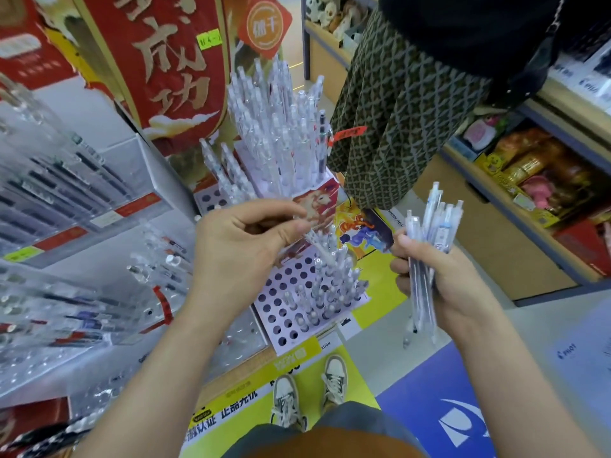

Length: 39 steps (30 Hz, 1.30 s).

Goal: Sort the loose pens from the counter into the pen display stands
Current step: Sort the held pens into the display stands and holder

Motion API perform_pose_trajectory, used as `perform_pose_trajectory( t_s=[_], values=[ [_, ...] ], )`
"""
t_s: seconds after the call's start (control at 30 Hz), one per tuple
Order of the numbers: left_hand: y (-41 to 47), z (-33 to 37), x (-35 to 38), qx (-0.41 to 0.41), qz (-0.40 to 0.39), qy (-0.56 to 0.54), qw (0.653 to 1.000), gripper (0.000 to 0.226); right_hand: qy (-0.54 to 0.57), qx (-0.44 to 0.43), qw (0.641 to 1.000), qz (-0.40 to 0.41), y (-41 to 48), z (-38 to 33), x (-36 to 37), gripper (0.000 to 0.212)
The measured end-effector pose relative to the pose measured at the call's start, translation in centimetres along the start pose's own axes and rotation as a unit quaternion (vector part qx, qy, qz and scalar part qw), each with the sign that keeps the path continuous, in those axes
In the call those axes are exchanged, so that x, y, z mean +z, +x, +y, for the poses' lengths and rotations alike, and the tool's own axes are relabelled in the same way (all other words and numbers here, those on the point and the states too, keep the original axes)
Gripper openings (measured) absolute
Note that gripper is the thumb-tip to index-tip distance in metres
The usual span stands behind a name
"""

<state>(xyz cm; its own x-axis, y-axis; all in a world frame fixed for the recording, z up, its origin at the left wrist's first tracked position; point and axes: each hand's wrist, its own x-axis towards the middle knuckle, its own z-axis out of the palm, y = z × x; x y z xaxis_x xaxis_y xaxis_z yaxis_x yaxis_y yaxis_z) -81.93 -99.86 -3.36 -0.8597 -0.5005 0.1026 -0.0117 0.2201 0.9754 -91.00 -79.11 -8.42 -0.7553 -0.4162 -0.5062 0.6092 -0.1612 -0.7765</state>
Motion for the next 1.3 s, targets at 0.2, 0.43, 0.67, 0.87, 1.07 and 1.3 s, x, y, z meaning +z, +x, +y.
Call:
perform_pose_trajectory(
  t_s=[0.2,0.43,0.67,0.87,1.07,1.3],
  values=[
    [-0.6,-1.3,0.9,0.025,-0.038,0.12,0.992,0.018,0.029,-0.007,0.999,0.037,0.0,0.4,1.0,0.037],
    [-0.7,-3.7,1.8,0.055,-0.084,0.167,0.981,0.014,0.021,0.011,1.0,0.017,-0.3,0.9,1.5,0.026],
    [-0.8,-5.1,2.1,0.094,-0.118,0.207,0.967,0.014,0.044,0.034,0.998,0.022,-0.3,1.3,1.6,0.031],
    [0.1,-5.1,1.8,0.172,-0.163,0.291,0.927,0.012,0.033,0.045,0.998,0.012,-0.5,1.3,1.7,0.036],
    [0.1,-4.9,1.3,0.188,-0.188,0.317,0.91,0.011,0.007,0.043,0.999,0.003,-0.4,1.4,1.6,0.034],
    [-0.3,-5.9,1.8,0.187,-0.223,0.334,0.897,0.013,-0.014,0.026,0.999,-0.012,-0.4,1.4,1.8,0.025]
  ],
)
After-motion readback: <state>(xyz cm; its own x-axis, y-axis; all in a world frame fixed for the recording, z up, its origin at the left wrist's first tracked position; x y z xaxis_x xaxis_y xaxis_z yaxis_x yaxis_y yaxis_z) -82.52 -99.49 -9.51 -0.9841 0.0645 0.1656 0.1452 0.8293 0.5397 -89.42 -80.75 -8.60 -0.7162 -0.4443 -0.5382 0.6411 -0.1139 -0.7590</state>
